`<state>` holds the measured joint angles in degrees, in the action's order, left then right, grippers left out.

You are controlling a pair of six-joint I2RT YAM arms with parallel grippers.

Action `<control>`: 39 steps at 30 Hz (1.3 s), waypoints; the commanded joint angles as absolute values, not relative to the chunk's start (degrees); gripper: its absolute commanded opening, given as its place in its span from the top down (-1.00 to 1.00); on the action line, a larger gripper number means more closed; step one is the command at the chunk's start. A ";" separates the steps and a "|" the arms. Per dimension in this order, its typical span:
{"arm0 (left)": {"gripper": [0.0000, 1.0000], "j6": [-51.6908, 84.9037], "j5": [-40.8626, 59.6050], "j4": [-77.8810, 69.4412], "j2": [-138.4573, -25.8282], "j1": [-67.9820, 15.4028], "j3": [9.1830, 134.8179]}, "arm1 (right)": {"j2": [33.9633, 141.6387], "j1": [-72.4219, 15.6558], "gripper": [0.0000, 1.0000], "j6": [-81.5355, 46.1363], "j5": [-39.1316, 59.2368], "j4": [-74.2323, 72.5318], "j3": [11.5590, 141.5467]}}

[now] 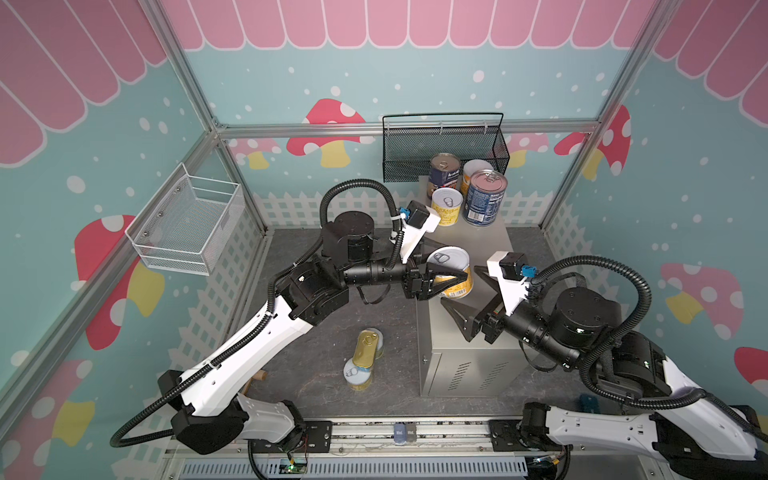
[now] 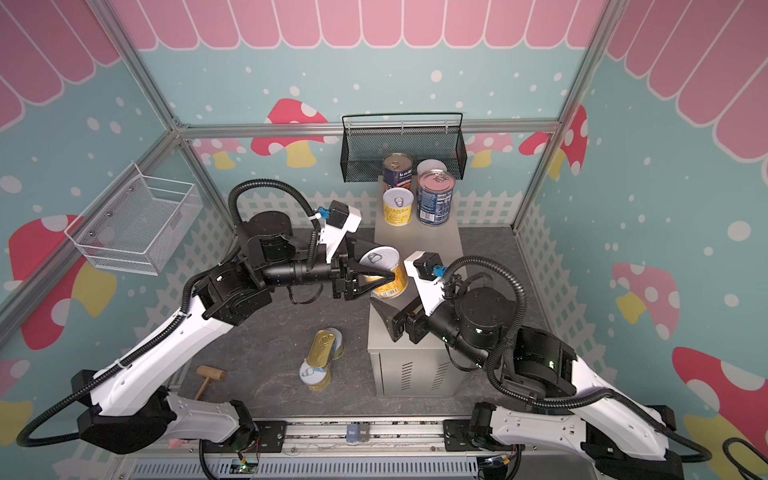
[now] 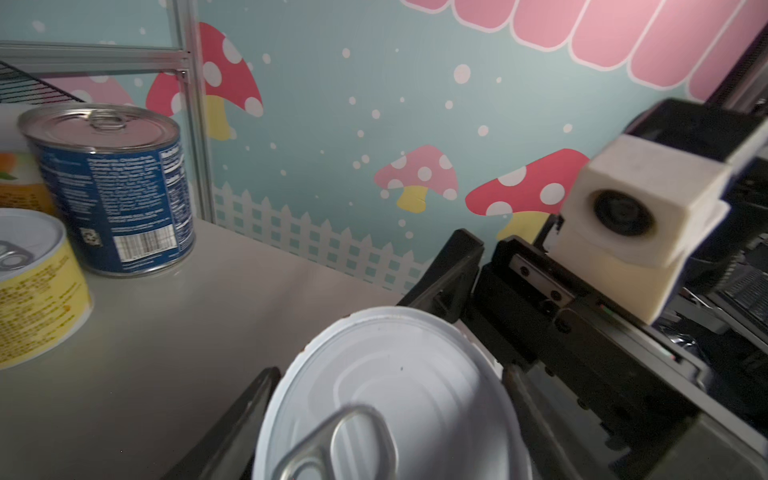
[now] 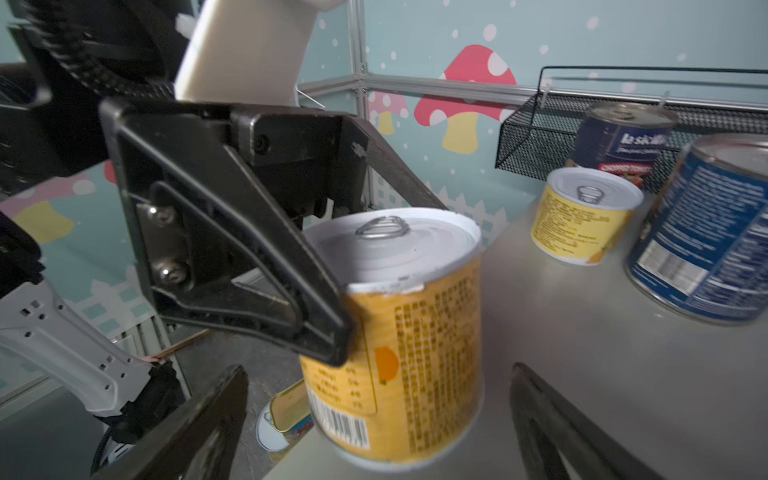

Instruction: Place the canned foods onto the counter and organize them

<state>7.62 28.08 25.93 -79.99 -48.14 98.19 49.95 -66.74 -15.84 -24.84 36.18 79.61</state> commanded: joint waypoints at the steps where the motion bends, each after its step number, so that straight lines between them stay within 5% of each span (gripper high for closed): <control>1: -0.08 5.37 18.54 26.77 -80.74 -48.16 102.71 | 47.91 -66.58 -0.98 -20.28 -35.68 48.96 82.26; 12: -0.07 3.77 3.12 28.74 -87.27 -48.49 107.03 | 42.27 -66.62 -0.99 -25.31 -43.46 61.20 86.56; 28: -0.06 2.93 -6.41 28.73 -96.96 -49.83 113.20 | 43.59 -66.62 -0.99 -20.95 -43.37 58.35 86.35; 39: -0.56 2.80 -4.15 31.51 -99.14 -49.83 116.70 | 42.86 -66.62 -0.99 -19.29 -43.58 56.44 85.61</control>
<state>3.64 -4.97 32.56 -99.35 -49.63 113.93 43.31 -66.74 -20.08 -42.70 58.13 86.21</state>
